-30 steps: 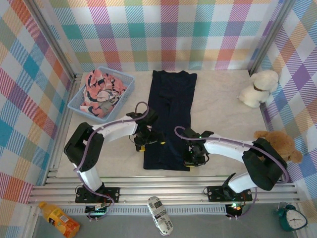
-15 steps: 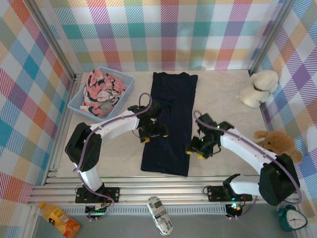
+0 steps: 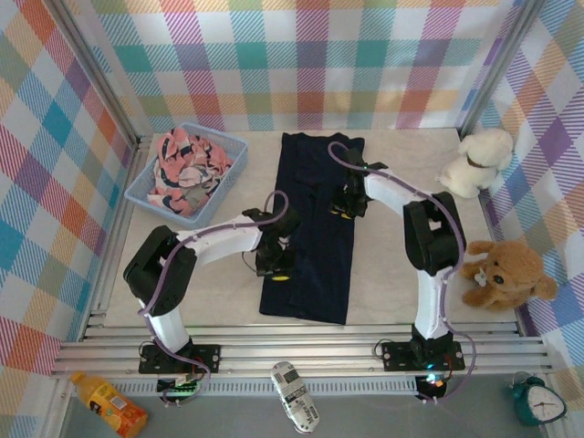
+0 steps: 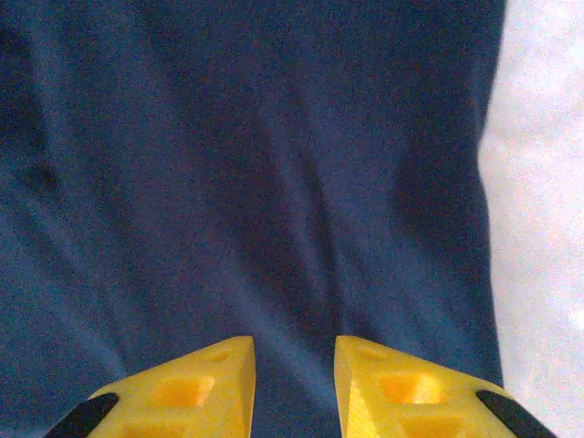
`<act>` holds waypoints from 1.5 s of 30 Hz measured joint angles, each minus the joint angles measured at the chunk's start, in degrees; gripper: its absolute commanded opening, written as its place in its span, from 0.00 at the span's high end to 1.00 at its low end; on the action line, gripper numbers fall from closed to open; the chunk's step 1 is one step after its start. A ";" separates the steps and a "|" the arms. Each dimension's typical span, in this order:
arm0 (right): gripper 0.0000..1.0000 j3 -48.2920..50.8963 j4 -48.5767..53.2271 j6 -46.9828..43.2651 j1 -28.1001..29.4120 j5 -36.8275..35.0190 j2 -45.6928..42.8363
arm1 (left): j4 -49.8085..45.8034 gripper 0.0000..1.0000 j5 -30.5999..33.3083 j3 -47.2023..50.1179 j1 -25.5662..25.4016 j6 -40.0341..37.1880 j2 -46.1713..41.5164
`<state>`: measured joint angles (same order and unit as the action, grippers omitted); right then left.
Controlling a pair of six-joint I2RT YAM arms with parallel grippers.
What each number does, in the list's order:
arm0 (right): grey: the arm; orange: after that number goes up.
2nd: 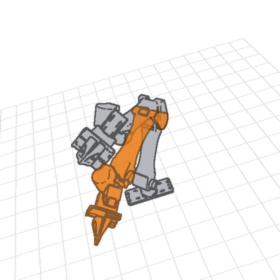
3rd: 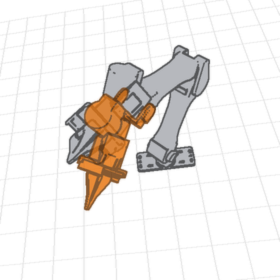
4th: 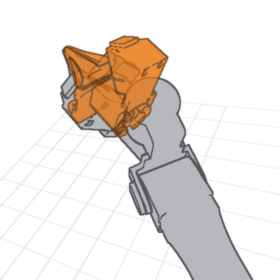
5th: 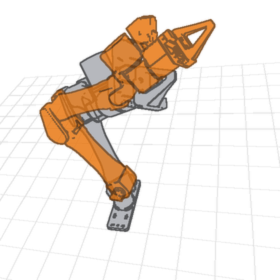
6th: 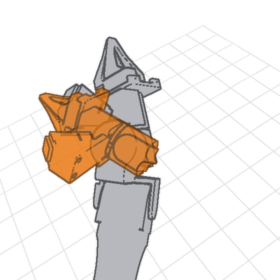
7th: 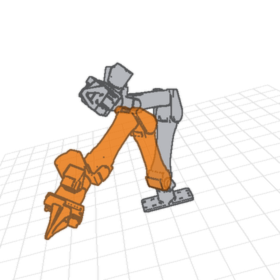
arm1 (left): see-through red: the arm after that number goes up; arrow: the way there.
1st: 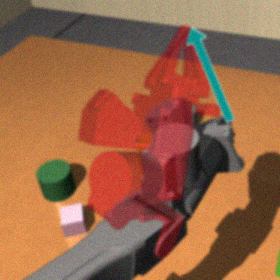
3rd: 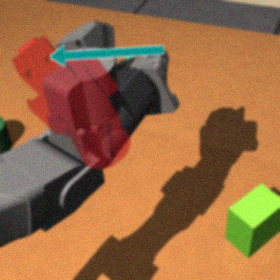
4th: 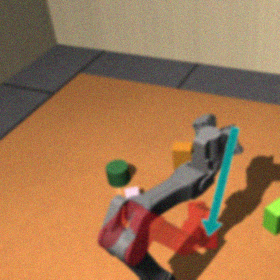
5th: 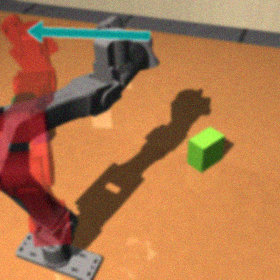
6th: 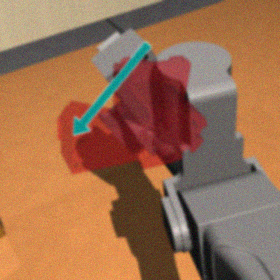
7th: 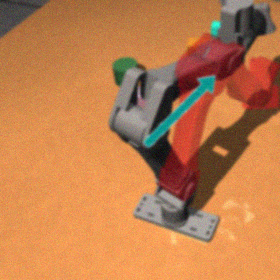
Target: Fold and stack the mixed laundry pile
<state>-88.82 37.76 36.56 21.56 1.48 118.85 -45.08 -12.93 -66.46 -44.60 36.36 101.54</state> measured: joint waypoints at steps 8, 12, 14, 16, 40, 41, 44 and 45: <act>0.65 -13.60 1.29 0.00 -2.97 -1.07 10.58 | 1.81 0.84 -0.61 1.33 -3.63 1.51 3.43; 0.60 -22.71 3.17 -0.76 -5.22 0.61 16.00 | 2.60 0.60 -2.01 -1.79 -4.87 3.82 4.72; 0.56 -26.40 3.72 -2.14 -6.21 1.42 18.10 | 1.79 0.40 -1.25 -5.55 -5.27 4.50 5.90; 0.51 -26.36 4.11 -3.65 -6.60 2.10 17.84 | -0.09 0.35 0.26 -10.49 -5.09 5.01 6.78; 0.54 34.34 0.70 -5.70 22.01 4.00 -37.48 | 2.49 0.36 0.28 -59.17 16.59 4.31 37.92; 0.54 34.47 0.61 -5.75 23.65 3.61 -36.70 | 2.36 0.35 -0.09 -60.43 16.52 4.24 39.23; 0.55 33.81 -0.48 -6.14 27.10 2.32 -33.00 | 1.33 0.36 -0.50 -61.16 16.50 4.07 41.20; 0.55 33.46 -0.68 -6.21 27.71 1.95 -31.91 | 1.09 0.36 -0.52 -61.13 16.50 4.04 41.48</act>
<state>-55.35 37.08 30.35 49.28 3.42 86.94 -43.99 -13.45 -127.59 -28.10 40.40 143.02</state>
